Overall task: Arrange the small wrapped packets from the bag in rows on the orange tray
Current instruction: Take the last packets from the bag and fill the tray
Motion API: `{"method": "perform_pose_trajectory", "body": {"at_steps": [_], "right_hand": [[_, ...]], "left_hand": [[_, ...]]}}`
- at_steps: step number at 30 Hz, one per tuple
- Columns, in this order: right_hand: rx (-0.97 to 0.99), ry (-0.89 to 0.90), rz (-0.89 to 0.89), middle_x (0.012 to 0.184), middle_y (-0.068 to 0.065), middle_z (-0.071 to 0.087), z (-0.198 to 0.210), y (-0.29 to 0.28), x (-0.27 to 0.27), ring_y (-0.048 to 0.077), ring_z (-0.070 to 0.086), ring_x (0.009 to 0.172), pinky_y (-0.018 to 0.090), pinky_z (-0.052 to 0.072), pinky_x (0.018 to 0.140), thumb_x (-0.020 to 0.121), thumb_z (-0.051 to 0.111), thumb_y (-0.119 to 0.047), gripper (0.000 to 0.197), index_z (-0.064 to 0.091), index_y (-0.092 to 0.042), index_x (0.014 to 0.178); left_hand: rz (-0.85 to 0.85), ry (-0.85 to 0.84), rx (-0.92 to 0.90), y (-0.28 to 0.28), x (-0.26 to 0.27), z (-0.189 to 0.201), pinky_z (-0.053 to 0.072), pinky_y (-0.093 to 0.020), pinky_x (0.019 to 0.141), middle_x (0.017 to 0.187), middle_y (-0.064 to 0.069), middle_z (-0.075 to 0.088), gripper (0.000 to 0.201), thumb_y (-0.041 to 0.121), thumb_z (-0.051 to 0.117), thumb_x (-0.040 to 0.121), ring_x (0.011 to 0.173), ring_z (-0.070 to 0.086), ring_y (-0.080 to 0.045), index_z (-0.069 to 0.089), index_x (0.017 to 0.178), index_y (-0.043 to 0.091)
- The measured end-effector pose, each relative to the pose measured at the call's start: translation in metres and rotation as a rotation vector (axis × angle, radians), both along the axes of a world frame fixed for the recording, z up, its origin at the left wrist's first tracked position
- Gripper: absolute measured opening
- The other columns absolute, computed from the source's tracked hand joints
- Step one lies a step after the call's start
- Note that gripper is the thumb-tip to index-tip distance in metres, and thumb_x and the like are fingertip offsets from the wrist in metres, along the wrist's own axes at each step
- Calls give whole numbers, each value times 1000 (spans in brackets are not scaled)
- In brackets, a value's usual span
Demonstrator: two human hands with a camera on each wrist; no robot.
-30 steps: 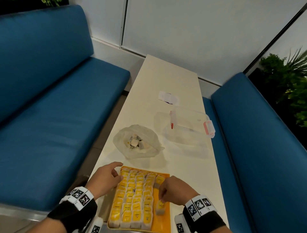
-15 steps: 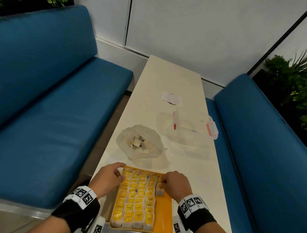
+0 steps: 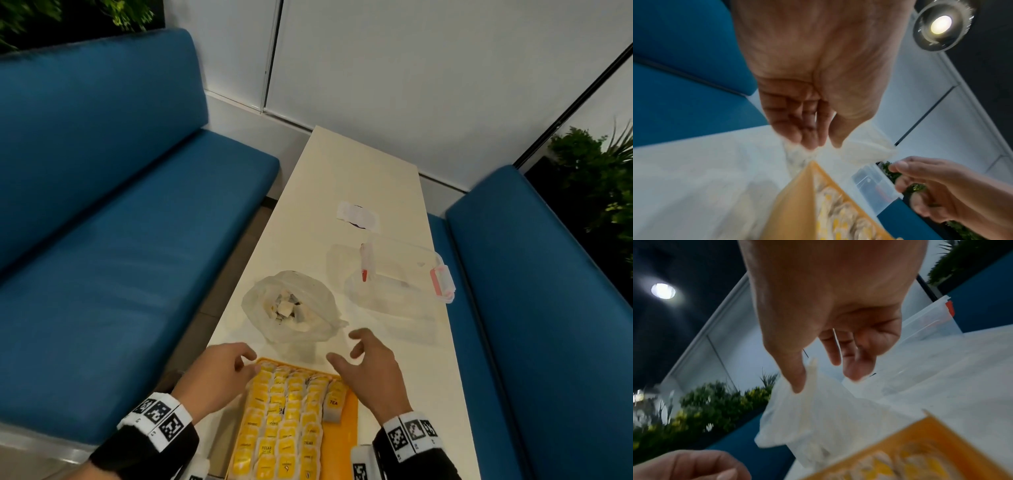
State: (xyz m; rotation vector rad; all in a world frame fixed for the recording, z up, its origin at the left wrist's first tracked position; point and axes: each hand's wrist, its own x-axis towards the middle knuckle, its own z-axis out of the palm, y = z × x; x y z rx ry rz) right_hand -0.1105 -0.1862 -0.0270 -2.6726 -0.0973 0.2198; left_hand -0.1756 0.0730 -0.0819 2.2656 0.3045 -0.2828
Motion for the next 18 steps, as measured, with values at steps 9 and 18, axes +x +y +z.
{"method": "perform_pose_trajectory", "body": {"at_steps": [9,18], "right_hand": [[446,1,-107,81,4,70,10,51,41,17,68,57,24,50,54,86,64,-15,18,62,-18,103],[324,-275,254,67,-8,56,75,87,34,8,58,66,22,47,62,83,60,-13,43,49,-32,120]], "left_hand": [[-317,-249,254,4,86,31,46,-30,101,139,12,56,34,33,45,105,125,55,-12,58,136,29],[-251,-224,143,6,63,60,49,-30,95,144,12,55,45,24,43,103,123,58,-15,47,145,40]]}}
